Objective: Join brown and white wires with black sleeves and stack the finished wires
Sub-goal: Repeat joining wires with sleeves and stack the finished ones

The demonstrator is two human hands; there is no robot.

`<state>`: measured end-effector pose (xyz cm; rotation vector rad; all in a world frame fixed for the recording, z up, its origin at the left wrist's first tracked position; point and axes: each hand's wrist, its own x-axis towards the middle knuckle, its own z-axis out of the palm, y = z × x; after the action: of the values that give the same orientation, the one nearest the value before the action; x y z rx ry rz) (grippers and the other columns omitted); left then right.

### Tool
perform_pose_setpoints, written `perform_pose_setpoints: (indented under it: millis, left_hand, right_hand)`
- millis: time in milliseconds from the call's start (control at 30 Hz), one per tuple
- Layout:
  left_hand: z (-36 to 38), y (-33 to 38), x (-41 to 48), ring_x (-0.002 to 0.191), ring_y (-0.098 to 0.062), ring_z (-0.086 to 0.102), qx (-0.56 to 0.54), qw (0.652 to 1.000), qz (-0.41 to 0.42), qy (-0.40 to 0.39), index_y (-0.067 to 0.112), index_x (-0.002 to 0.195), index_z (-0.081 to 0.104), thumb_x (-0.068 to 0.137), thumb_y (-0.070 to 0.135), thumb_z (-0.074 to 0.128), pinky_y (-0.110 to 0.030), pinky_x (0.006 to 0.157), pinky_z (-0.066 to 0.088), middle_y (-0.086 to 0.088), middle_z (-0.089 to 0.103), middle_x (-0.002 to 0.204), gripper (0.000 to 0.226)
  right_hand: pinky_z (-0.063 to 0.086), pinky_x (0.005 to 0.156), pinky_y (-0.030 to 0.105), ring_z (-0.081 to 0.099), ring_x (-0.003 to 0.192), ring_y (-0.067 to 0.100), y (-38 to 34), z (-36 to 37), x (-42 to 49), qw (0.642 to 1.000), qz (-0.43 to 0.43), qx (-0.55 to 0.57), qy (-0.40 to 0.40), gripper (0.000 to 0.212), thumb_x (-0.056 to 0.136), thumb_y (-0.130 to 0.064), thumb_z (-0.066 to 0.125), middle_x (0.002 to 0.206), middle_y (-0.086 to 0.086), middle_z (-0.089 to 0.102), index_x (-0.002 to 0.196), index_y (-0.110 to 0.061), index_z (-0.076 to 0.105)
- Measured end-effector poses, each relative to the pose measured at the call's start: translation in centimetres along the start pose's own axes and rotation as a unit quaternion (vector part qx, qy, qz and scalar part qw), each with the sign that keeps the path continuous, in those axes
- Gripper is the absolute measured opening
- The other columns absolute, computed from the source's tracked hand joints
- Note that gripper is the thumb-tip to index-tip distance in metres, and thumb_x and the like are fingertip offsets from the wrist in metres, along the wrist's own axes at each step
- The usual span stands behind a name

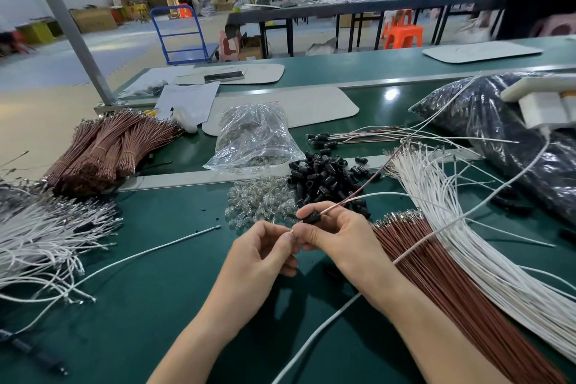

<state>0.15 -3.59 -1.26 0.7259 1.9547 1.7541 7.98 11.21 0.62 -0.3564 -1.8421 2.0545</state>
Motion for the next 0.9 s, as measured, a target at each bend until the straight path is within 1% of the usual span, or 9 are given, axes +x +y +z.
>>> perform_pose_setpoints:
  millis: [200,367,467,533,600,700,800,867,900]
  left_hand:
    - [-0.2,0.0,0.1,0.072,-0.017,0.07,0.002,1.0,-0.002,0.003,0.011,0.098,0.068,0.1,0.014,0.061,-0.03,0.069,0.059,-0.004,0.074,0.084,0.007]
    - [-0.1,0.6,0.0,0.07,-0.014,0.068,-0.006,1.0,0.007,0.017,0.021,0.097,0.071,0.1,0.02,0.062,-0.026,0.067,0.056,-0.002,0.075,0.084,0.01]
    - [-0.9,0.3,0.1,0.071,-0.007,0.062,0.147,0.98,0.072,0.115,0.033,0.096,0.067,0.098,0.033,0.062,-0.014,0.067,0.047,0.009,0.07,0.081,0.006]
    - [-1.2,0.3,0.2,0.077,-0.006,0.057,0.317,0.929,0.114,0.156,0.035,0.098,0.063,0.097,0.038,0.06,-0.021,0.071,0.044,0.014,0.064,0.079,0.004]
    - [-1.0,0.2,0.6,0.082,-0.006,0.053,0.406,0.892,0.126,0.156,0.028,0.104,0.065,0.097,0.038,0.061,-0.031,0.08,0.045,0.016,0.063,0.089,0.013]
    - [-0.5,0.1,1.6,0.099,-0.019,0.056,0.476,0.862,0.105,0.14,0.022,0.111,0.068,0.098,0.043,0.06,-0.036,0.09,0.044,0.004,0.063,0.103,0.027]
    - [-0.2,0.2,2.1,0.1,-0.021,0.057,0.503,0.847,0.105,0.138,0.023,0.11,0.071,0.099,0.041,0.06,-0.035,0.089,0.043,0.003,0.061,0.103,0.024]
    - [-0.1,0.2,1.9,0.098,-0.019,0.059,0.496,0.849,0.123,0.138,0.023,0.108,0.07,0.099,0.036,0.06,-0.035,0.088,0.045,0.004,0.061,0.101,0.019]
    - [-0.1,0.2,1.8,0.097,-0.016,0.06,0.46,0.866,0.135,0.139,0.024,0.108,0.069,0.099,0.033,0.06,-0.034,0.088,0.046,0.008,0.063,0.1,0.015]
  right_hand:
    - [0.055,0.068,0.019,0.068,0.075,0.01,-0.3,0.1,-0.3,1.0,-0.01,-0.027,-0.011,0.015,0.086,-0.003,0.075,0.085,0.016,0.073,0.096,-0.013,0.068]
    - [0.055,0.07,0.019,0.068,0.071,0.009,-0.2,-0.1,-0.1,1.0,-0.006,-0.01,0.006,0.015,0.086,-0.005,0.076,0.075,0.0,0.072,0.096,-0.016,0.07]
    - [0.056,0.071,0.021,0.068,0.071,0.011,0.0,-0.4,0.3,0.997,0.014,0.066,0.036,0.017,0.086,-0.004,0.075,0.075,0.001,0.072,0.096,-0.015,0.07]
    - [0.057,0.07,0.021,0.069,0.072,0.014,0.0,-0.7,0.5,0.99,0.033,0.126,0.055,0.017,0.084,-0.004,0.076,0.077,0.004,0.072,0.096,-0.014,0.071]
    - [0.058,0.069,0.022,0.07,0.072,0.015,0.0,-1.0,0.7,0.983,0.043,0.167,0.065,0.021,0.079,-0.008,0.078,0.077,0.006,0.072,0.098,-0.012,0.07]
    - [0.058,0.066,0.023,0.07,0.069,0.015,-0.1,-1.0,0.8,0.975,0.05,0.206,0.069,0.03,0.069,-0.012,0.079,0.074,0.007,0.071,0.098,-0.01,0.07]
    - [0.059,0.065,0.023,0.069,0.066,0.014,0.0,-0.9,1.0,0.972,0.057,0.218,0.071,0.029,0.069,-0.01,0.077,0.071,0.005,0.071,0.097,-0.009,0.068]
    - [0.059,0.064,0.023,0.069,0.066,0.014,0.1,-0.8,1.0,0.97,0.059,0.225,0.071,0.03,0.069,-0.009,0.076,0.071,0.005,0.071,0.098,-0.009,0.067]
    - [0.059,0.064,0.023,0.07,0.066,0.014,0.1,-0.8,1.0,0.968,0.06,0.232,0.072,0.032,0.068,-0.009,0.076,0.072,0.006,0.071,0.099,-0.008,0.067]
